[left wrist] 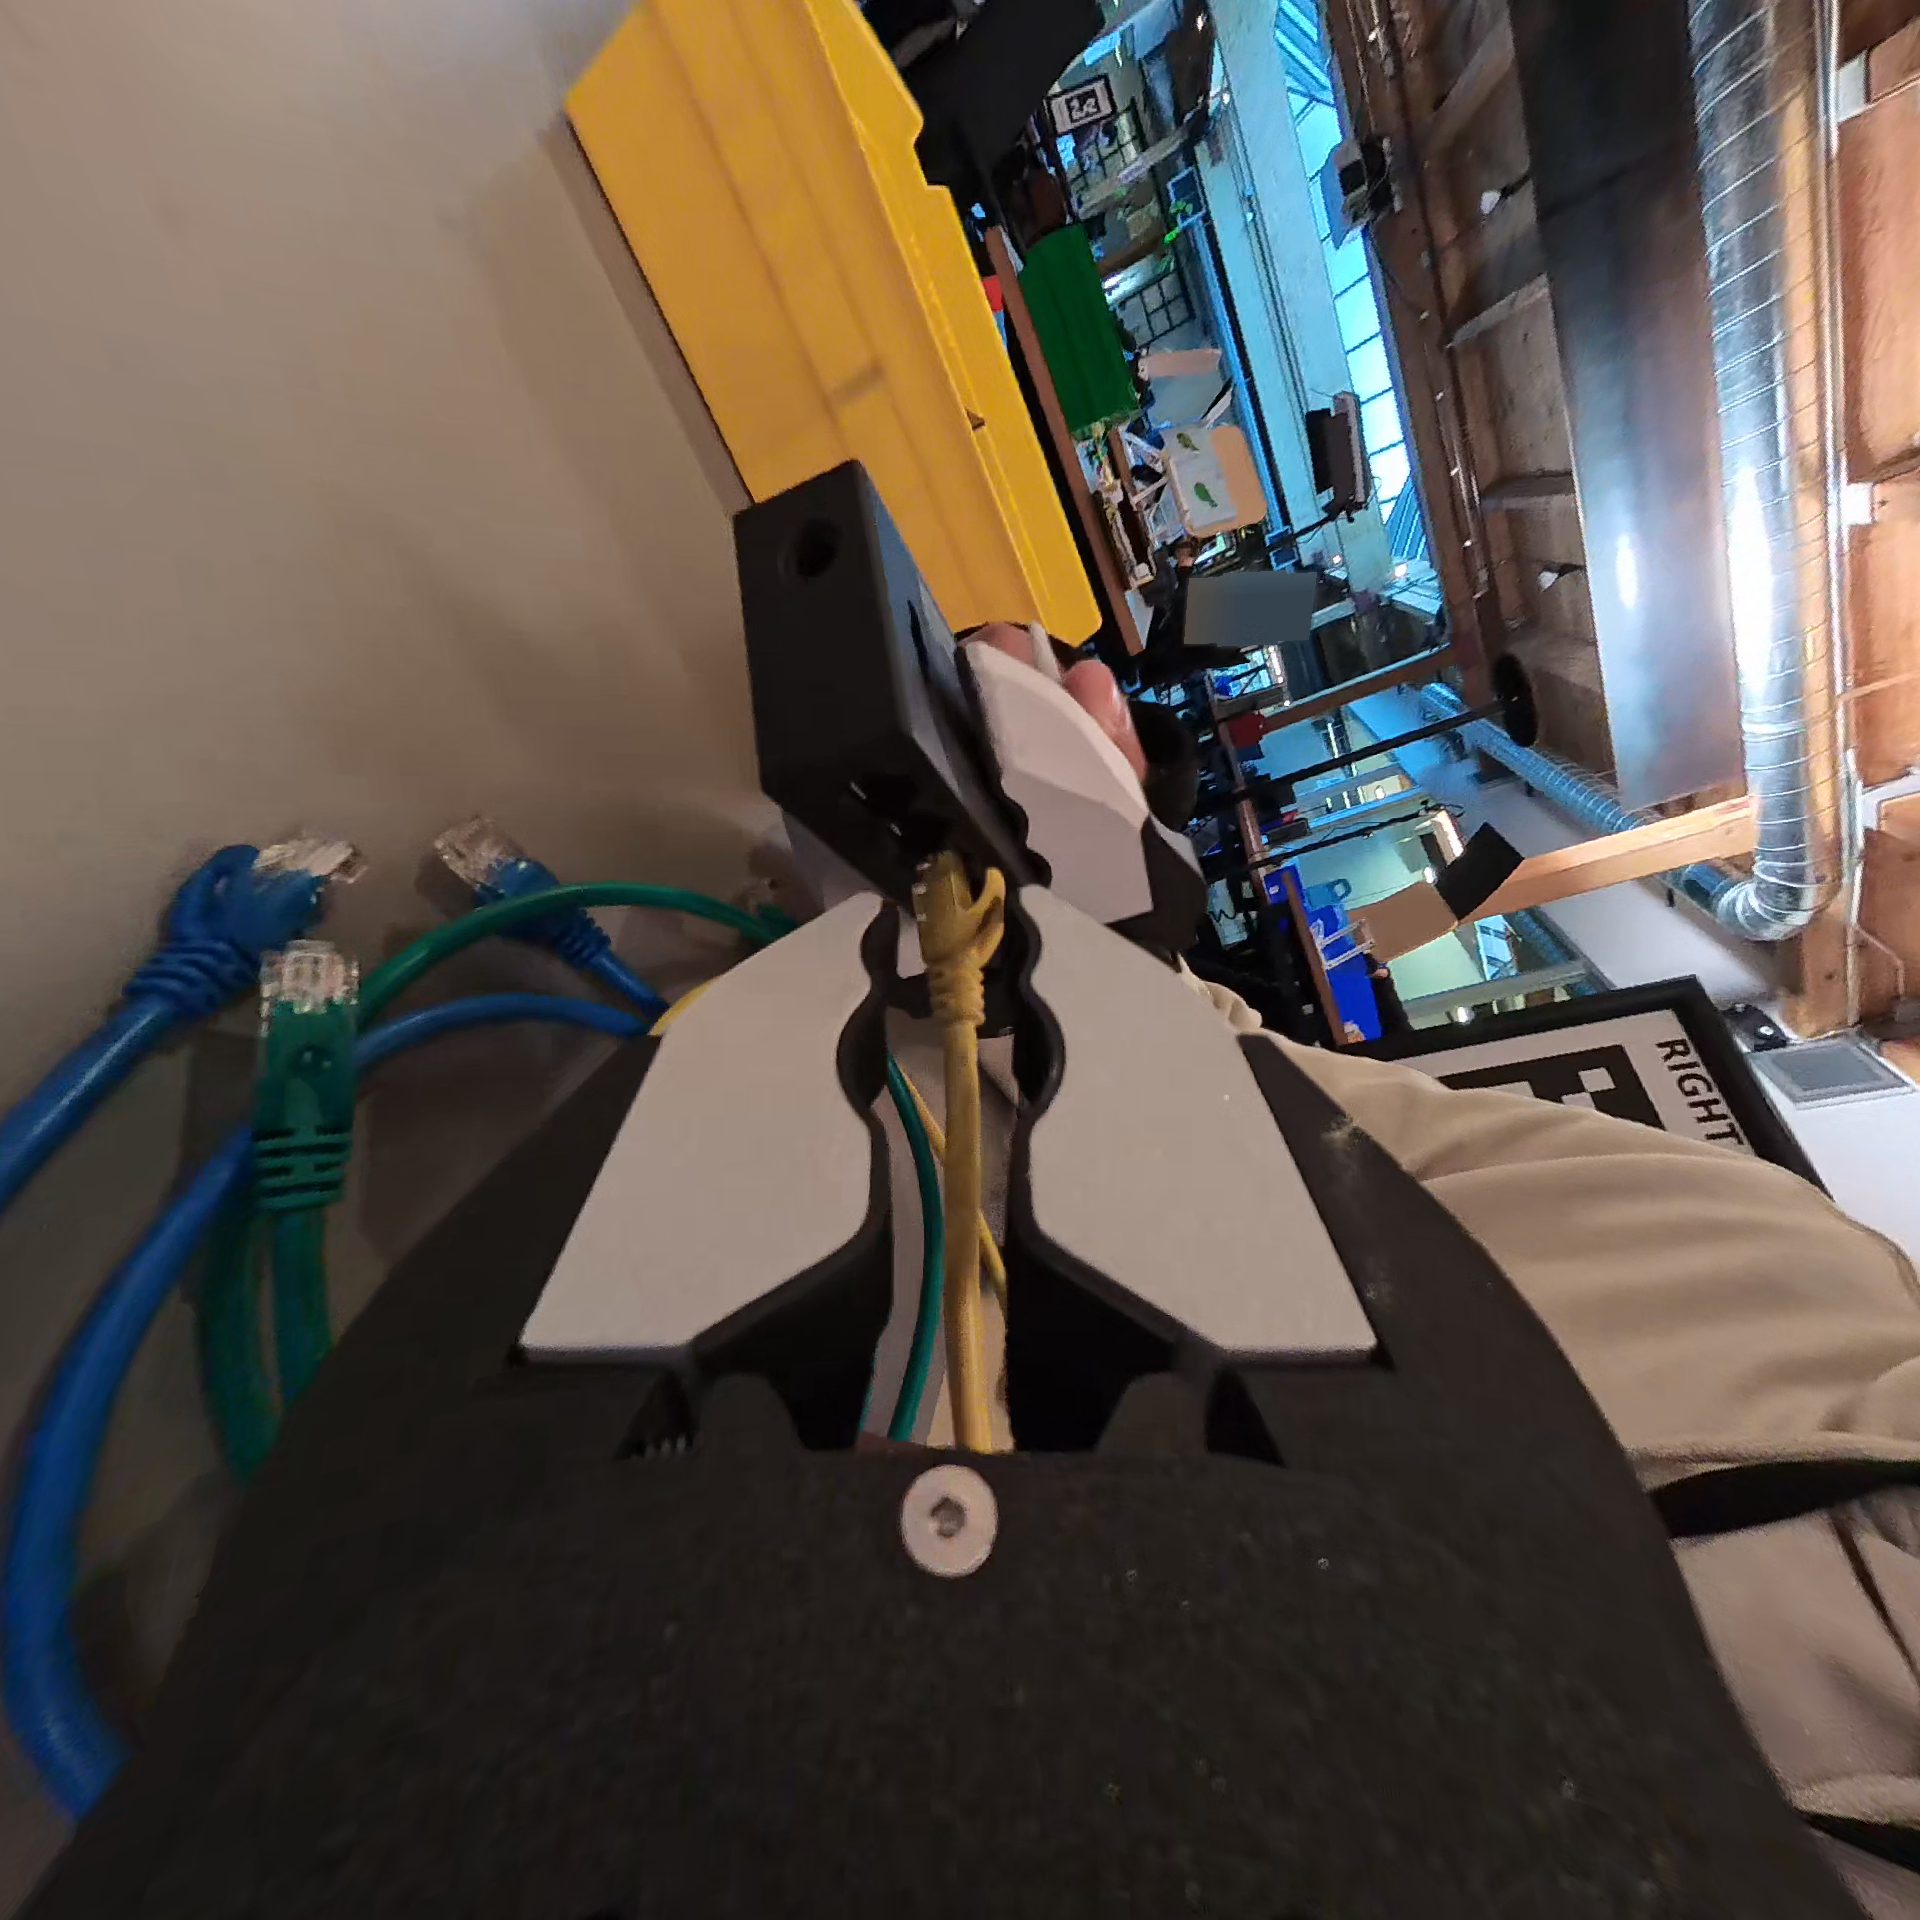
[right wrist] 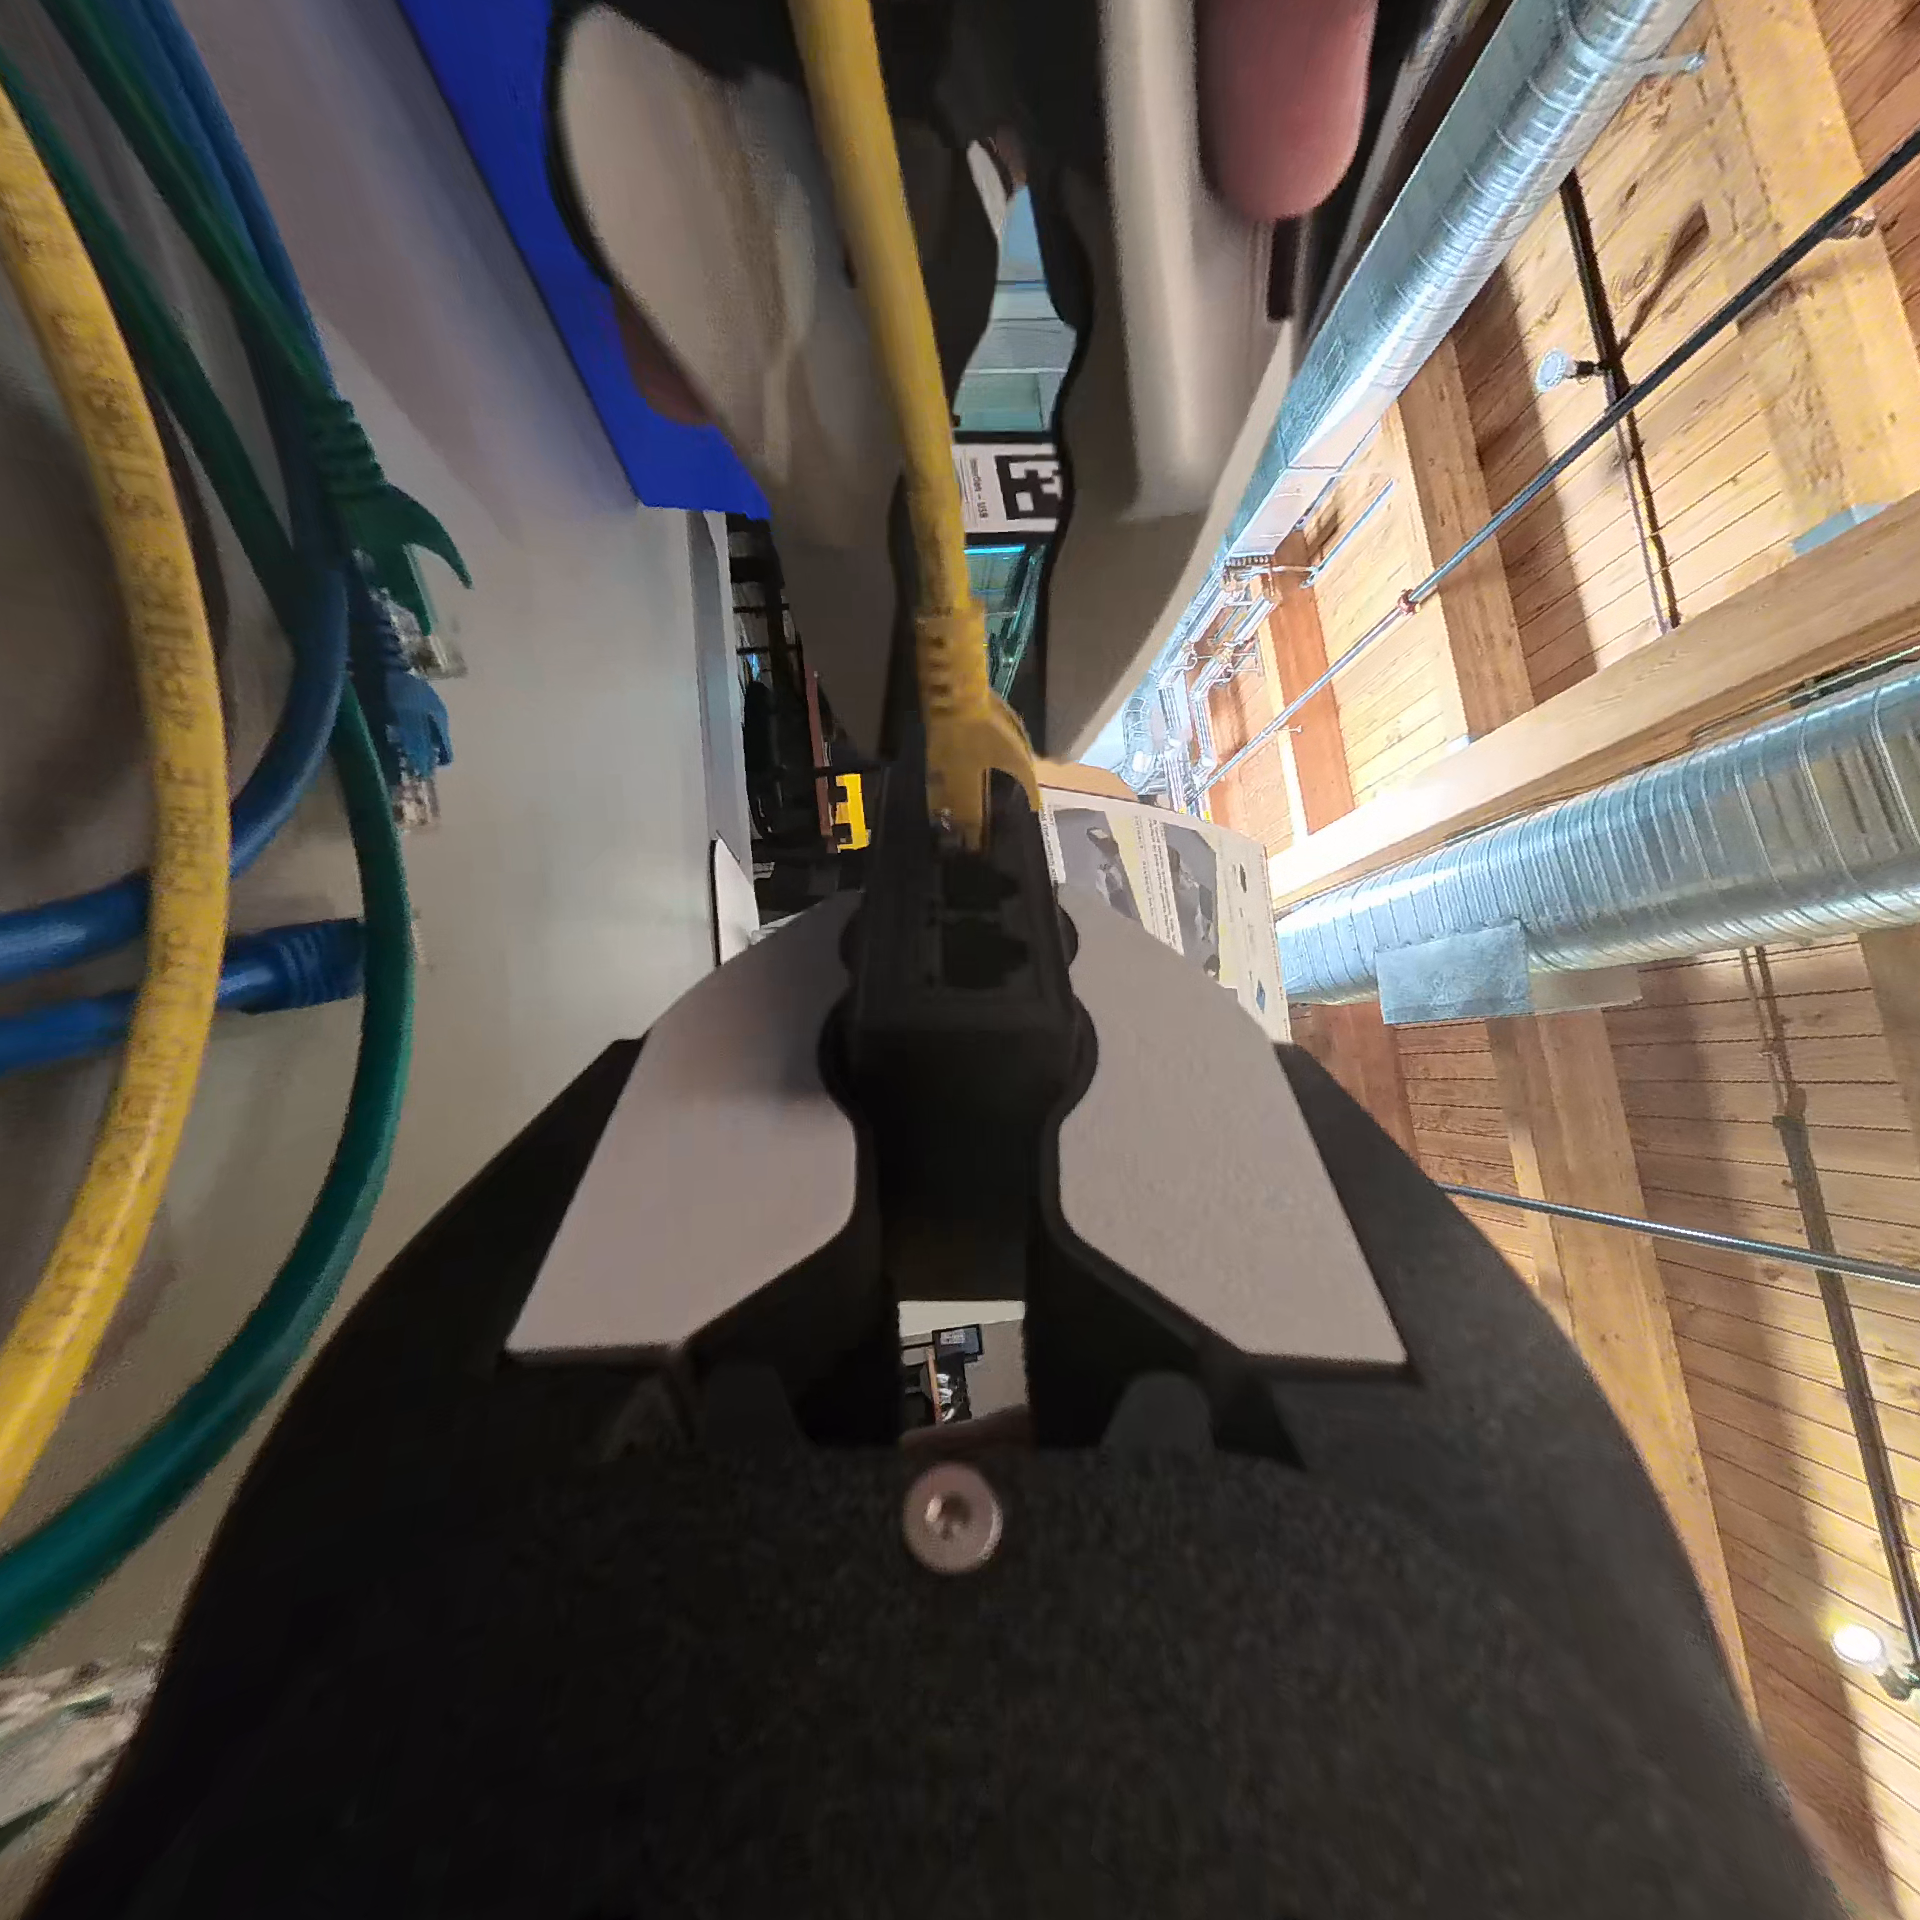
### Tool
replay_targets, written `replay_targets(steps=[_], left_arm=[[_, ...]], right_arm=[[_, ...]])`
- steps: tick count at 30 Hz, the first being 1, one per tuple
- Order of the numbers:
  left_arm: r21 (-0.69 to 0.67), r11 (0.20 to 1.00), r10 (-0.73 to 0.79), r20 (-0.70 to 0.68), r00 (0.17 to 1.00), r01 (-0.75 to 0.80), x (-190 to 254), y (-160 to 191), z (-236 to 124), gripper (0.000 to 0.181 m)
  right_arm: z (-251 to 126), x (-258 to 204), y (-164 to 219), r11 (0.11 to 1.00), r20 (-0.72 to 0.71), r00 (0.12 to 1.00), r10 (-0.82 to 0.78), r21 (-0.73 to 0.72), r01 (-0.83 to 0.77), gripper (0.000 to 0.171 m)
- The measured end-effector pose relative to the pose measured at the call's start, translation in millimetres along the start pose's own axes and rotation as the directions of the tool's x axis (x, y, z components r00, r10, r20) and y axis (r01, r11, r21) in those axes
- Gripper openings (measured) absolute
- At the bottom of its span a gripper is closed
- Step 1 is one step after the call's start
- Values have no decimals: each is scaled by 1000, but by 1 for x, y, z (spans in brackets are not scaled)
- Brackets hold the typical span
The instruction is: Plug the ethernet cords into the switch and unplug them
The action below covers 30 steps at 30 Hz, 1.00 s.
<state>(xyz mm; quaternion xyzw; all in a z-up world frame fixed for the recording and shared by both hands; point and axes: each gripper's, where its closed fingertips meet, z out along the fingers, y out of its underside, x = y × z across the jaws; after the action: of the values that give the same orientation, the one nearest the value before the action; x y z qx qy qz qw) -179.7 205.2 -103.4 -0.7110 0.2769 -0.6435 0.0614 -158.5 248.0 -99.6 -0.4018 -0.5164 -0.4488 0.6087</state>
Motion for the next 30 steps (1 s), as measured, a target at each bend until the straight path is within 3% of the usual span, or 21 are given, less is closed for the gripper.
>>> replay_targets(steps=[14, 30], left_arm=[[25, 997, -66, -45, 997, 68, -2, 1, 1, 17], [-62, 976, 218, 180, 959, -210, -13, 8, -1, 11]], right_arm=[[2, -6, -1, 1000, 26, 1000, -12, -5, 12, 30], [0, -11, -4, 995, 29, 995, -100, -17, 101, 30]])
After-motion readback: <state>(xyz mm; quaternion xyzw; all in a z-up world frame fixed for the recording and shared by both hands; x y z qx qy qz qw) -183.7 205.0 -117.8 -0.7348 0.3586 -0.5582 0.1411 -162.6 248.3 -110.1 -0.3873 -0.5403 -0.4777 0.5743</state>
